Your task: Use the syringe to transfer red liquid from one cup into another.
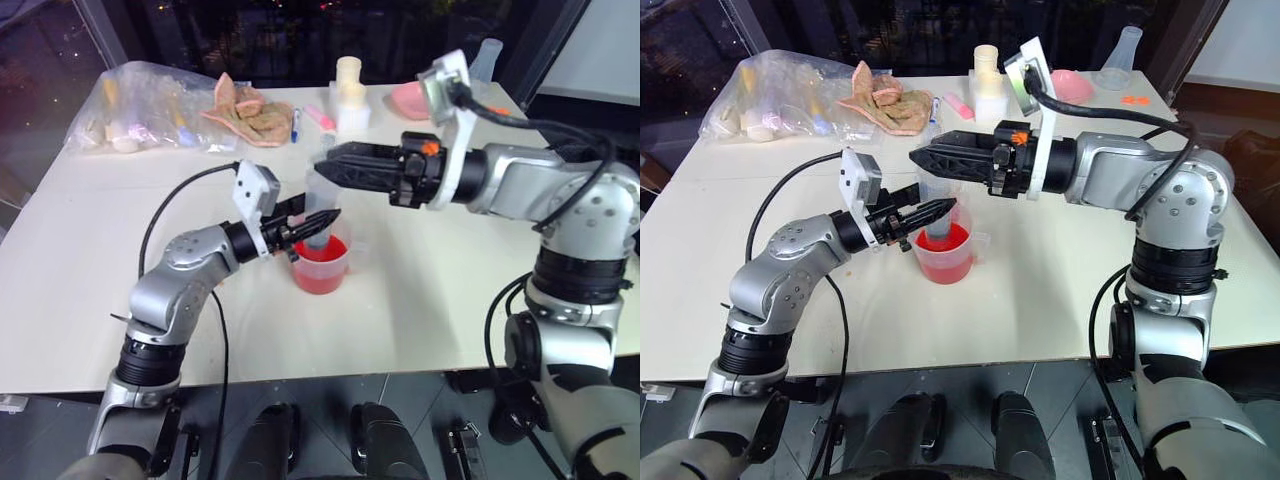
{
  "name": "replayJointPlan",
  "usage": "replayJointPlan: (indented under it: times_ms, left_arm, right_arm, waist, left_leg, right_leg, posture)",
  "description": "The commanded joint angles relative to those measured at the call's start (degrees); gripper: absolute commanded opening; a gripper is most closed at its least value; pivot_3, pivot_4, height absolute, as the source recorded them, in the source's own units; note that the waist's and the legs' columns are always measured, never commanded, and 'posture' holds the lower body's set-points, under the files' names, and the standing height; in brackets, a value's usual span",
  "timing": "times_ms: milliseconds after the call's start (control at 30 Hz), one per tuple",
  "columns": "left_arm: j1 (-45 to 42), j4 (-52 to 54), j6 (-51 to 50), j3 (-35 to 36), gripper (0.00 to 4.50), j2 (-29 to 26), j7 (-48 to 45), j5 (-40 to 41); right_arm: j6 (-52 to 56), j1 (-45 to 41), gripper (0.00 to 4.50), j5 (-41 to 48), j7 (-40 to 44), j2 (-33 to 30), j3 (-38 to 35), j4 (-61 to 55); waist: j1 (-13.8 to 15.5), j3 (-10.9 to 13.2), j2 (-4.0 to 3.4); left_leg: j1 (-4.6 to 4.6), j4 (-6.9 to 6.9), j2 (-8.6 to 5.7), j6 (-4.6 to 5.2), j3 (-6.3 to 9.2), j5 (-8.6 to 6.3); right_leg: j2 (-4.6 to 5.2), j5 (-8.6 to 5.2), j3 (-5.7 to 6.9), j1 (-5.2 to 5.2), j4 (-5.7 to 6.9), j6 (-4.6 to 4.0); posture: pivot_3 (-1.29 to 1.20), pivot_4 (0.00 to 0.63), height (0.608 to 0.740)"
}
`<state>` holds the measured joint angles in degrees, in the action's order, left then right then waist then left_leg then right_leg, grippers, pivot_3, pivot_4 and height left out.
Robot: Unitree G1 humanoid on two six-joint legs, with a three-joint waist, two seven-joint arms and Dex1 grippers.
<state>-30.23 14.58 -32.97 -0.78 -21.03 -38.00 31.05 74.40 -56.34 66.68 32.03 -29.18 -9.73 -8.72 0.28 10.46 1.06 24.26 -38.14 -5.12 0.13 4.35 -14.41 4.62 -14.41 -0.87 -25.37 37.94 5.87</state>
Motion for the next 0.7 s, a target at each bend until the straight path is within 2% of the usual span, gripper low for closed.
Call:
replayJointPlan:
  times_ms: [33, 167, 333, 567, 633, 700]
  left_arm:
    - [-3.05, 0.19, -0.57, 3.26, 1.47, 0.62, 1.81, 2.25]
    - [-6.23, -1.38, -2.01, 5.87, 1.47, 1.03, 3.6, 4.22]
    - [-10.01, -3.85, -2.22, 7.97, 1.47, 1.75, 5.61, 5.6]
    - [-21.23, -12.63, -3.3, 15.32, 1.47, 3.8, 12.88, 9.51]
    - [-22.12, -13.49, -3.01, 15.96, 1.47, 3.88, 12.89, 9.74]
    - [-22.86, -15.58, 0.25, 14.67, 1.47, 3.17, 11.6, 6.63]
  right_arm:
    - [-0.41, -1.31, 2.87, 1.84, 2.08, -2.85, -2.3, -1.27]
    - [-0.85, -0.98, 2.87, 2.9, 3.38, -5.62, -3.78, -1.36]
    - [-2.1, -0.67, 2.87, 3.16, 2.43, -5.93, -5.09, -0.69]
    - [-3.78, 0.26, 2.87, 2.83, 0.82, -5.3, -5.31, -1.29]
    - [-4.01, 0.33, 2.87, 2.95, 0.54, -5.25, -5.3, -1.34]
    - [-4.29, 0.35, 2.87, 2.95, 0.22, -5.04, -5.29, -1.29]
  waist:
    - [0.05, 0.0, 0.0]
    - [0.22, 0.0, 0.01]
    - [0.05, 0.0, 0.01]
    - [0.26, 0.01, 0.02]
    - [0.19, 0.01, 0.02]
    - [0.21, 0.01, 0.02]
  left_leg:
    - [0.0, 0.0, 0.0, 0.0, 0.0, 0.0]
    - [0.01, 0.0, 0.0, 0.01, 0.0, 0.0]
    - [0.0, 0.0, 0.0, 0.01, 0.0, -0.01]
    - [0.02, -0.01, 0.0, 0.01, 0.0, -0.01]
    - [0.02, 0.0, 0.0, 0.02, -0.01, -0.01]
    - [0.02, 0.03, 0.0, 0.02, -0.01, -0.01]
  right_leg:
    - [0.0, 0.0, 0.0, 0.0, 0.0, 0.0]
    - [0.0, 0.0, 0.01, 0.01, -0.03, 0.0]
    - [-0.01, 0.0, 0.01, 0.01, -0.03, 0.0]
    - [-0.01, 0.01, 0.02, 0.01, -0.04, 0.01]
    - [-0.01, 0.01, 0.01, 0.01, -0.05, 0.01]
    - [-0.01, 0.0, 0.01, 0.0, -0.05, 0.01]
  posture:
    - [0.0, 0.15, 0.74]
    - [0.0, 0.15, 0.74]
    - [0.0, 0.15, 0.74]
    - [0.0, 0.15, 0.74]
    - [0.0, 0.15, 0.74]
    - [0.0, 0.15, 0.74]
